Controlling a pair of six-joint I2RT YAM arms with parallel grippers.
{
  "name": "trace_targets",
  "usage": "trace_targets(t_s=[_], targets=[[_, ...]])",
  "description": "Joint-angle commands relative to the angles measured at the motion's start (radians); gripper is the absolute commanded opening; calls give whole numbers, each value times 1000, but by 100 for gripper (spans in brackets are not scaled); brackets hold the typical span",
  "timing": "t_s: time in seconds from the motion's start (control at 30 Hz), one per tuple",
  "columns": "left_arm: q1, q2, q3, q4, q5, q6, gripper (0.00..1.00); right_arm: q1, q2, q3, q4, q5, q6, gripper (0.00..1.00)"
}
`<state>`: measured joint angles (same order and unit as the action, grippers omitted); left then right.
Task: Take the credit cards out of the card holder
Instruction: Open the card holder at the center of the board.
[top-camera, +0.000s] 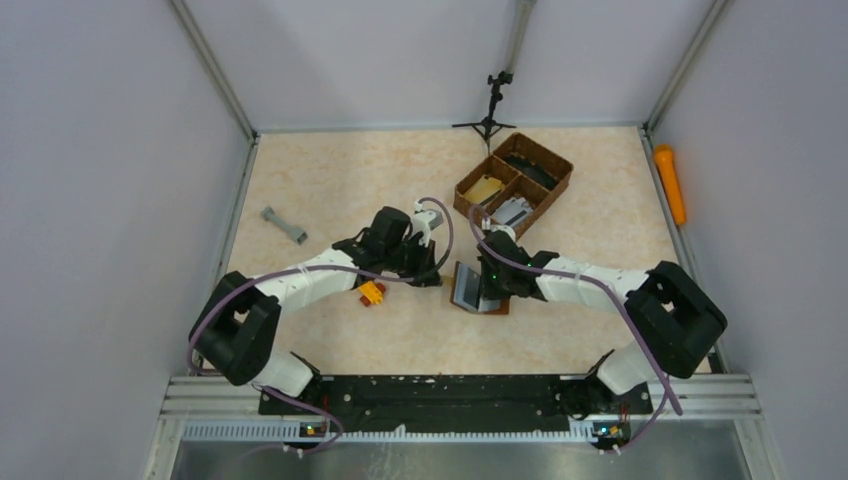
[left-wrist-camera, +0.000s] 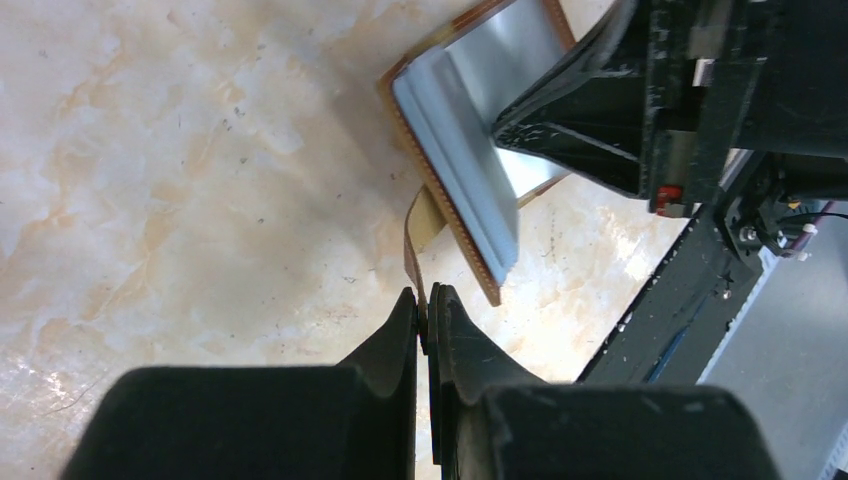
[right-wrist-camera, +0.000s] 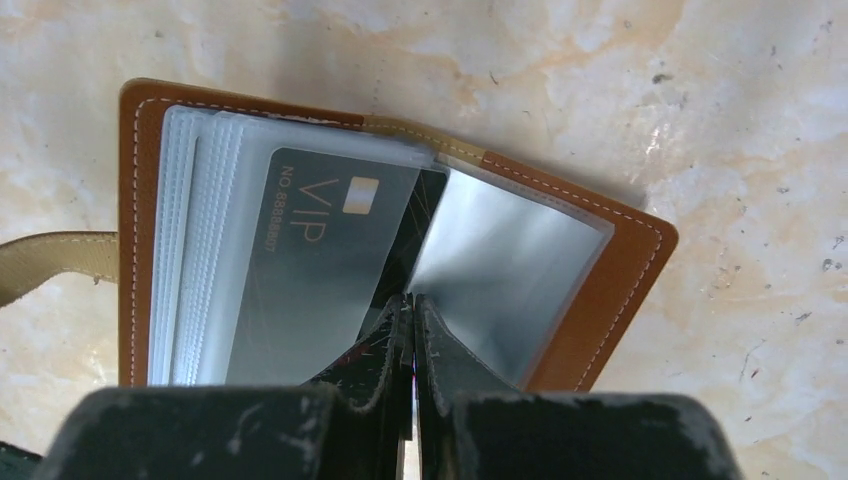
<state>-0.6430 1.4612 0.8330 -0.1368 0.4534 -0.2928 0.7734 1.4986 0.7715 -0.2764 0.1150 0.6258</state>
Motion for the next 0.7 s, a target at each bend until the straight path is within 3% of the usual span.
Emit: trace_targets(t_s=[0.0, 0.37, 0.57, 0.67], targets=[[3, 23, 39, -12, -27, 6, 3, -13, -48, -32, 10, 34, 4, 0], [5, 48, 40, 0, -9, -2, 6, -39, -126, -152, 86, -11, -20, 0], [13, 59, 19, 59, 67, -21, 57, -57, -126, -184, 120, -47, -49, 0], [23, 76, 15, 90, 102, -33, 66, -59, -133, -197, 140, -63, -63, 0]])
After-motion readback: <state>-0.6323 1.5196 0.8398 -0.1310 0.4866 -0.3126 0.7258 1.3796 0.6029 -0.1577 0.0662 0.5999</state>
